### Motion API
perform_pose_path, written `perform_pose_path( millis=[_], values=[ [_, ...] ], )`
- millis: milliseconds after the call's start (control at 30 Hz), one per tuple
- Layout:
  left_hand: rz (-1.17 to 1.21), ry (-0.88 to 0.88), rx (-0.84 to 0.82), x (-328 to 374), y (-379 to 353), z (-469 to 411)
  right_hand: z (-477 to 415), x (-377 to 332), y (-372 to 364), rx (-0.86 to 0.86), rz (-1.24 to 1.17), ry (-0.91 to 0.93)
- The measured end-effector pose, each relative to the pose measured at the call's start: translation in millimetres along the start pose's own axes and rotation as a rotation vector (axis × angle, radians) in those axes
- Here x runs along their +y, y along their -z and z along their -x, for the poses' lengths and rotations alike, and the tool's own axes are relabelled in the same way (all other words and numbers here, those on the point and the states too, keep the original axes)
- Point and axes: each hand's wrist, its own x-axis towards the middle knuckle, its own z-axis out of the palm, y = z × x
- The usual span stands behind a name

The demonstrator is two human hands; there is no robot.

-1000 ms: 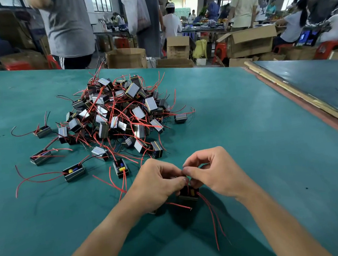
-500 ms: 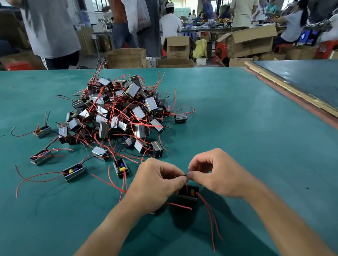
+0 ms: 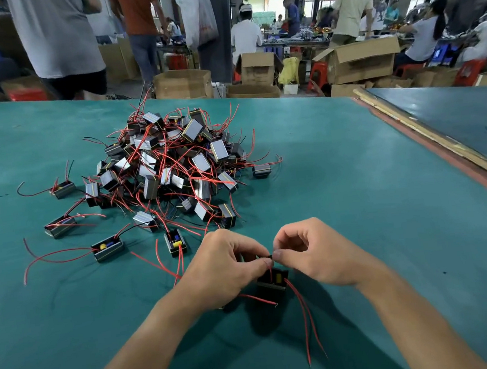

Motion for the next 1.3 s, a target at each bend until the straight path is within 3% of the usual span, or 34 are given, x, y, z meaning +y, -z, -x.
perform_pose_path(
  millis=[300, 600, 800, 1067, 1300],
  values=[
    [-0.242, -0.254, 0.039, 0.8, -3.1, 2.8, 4.5, -8.6, 4.3, -0.175, -0.243, -0.378],
    [0.150, 0.091, -0.074, 2.3, 3.0, -3.1, 4.6, -3.1, 2.6, 0.045, -0.181, -0.008],
    [0.299, 0.176, -0.145, 3.4, 7.6, -3.7, 3.9, 0.3, 6.0, 0.064, -0.128, 0.065],
    [0.199, 0.095, -0.122, -1.3, 2.8, -2.7, 2.4, -0.6, 3.4, 0.061, -0.035, 0.059],
    [-0.121, -0.175, 0.045, -6.2, -5.8, 0.2, 0.3, 3.4, -1.4, -0.005, -0.155, -0.189]
  ],
)
